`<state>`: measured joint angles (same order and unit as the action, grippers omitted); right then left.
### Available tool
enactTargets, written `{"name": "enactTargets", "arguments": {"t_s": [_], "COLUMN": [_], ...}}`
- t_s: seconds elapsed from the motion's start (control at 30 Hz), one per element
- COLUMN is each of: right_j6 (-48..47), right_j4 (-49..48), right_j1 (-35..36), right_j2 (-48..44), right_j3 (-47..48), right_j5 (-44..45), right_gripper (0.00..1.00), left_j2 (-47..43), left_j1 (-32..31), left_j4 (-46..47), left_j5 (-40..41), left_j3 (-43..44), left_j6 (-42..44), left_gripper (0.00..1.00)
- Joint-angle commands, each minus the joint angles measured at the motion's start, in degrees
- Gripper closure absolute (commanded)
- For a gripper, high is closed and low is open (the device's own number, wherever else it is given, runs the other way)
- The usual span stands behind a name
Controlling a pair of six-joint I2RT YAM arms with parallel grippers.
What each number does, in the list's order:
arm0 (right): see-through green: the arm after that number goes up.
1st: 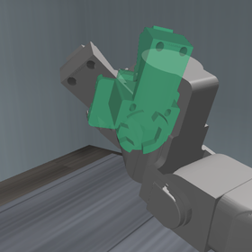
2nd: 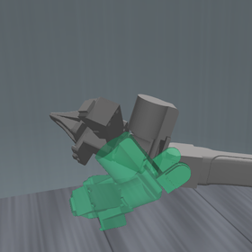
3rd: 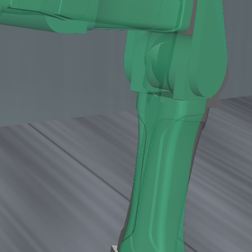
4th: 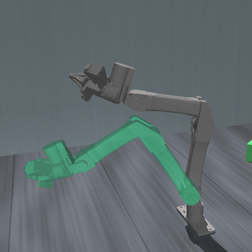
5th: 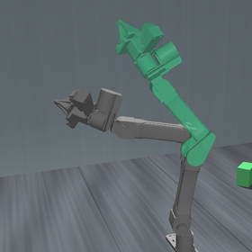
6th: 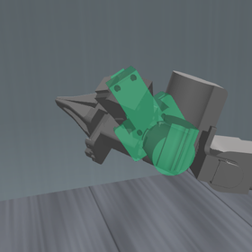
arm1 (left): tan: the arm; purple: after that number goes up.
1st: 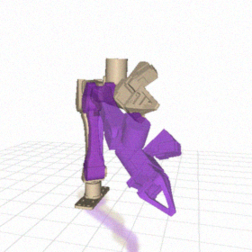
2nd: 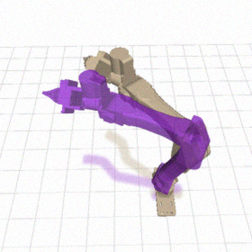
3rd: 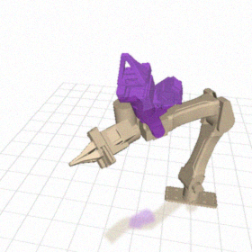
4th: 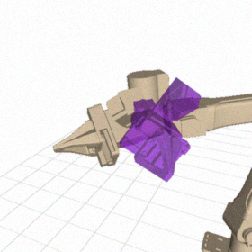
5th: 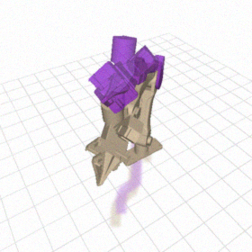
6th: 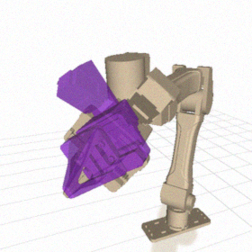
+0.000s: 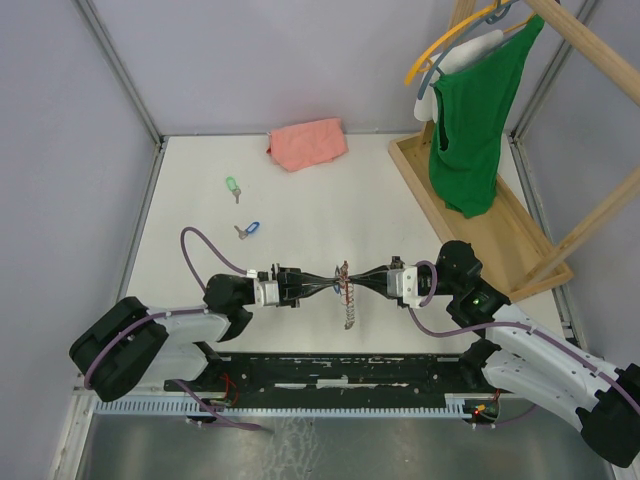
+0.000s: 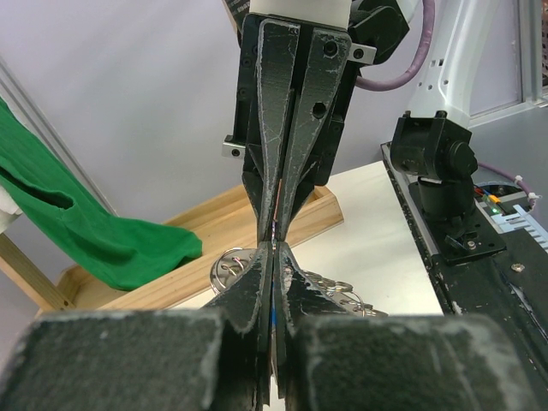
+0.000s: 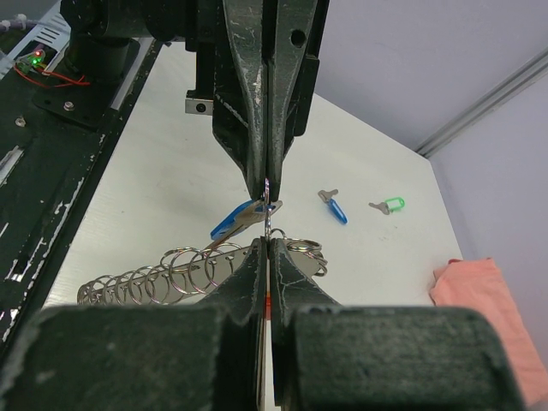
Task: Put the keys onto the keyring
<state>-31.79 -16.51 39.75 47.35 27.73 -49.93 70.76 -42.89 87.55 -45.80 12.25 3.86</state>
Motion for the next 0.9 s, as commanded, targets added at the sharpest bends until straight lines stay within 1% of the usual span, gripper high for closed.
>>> {"name": "enactTargets", "arguments": {"t_s": [0.0, 0.87], "right_j6": [0.1, -0.1], "right_j4": [-1.9, -1.8], "right_j1": [0.2, 0.2], "right_j2": [-0.8, -0.6], "right_j3": [1.7, 2.1], "right_j5": [-1.7, -1.7], "right_gripper": [0.99, 0.99], "left_j2": [-0.3, 0.1], "left_j1": [-0.3, -0.4], "left_j4": [8.4, 8.3], "left_j5": [-0.3, -1.0], "left_j3": [1.2, 1.5], "left_j6": [-0.4, -0.7], "left_gripper": [0.97, 0.97]}}
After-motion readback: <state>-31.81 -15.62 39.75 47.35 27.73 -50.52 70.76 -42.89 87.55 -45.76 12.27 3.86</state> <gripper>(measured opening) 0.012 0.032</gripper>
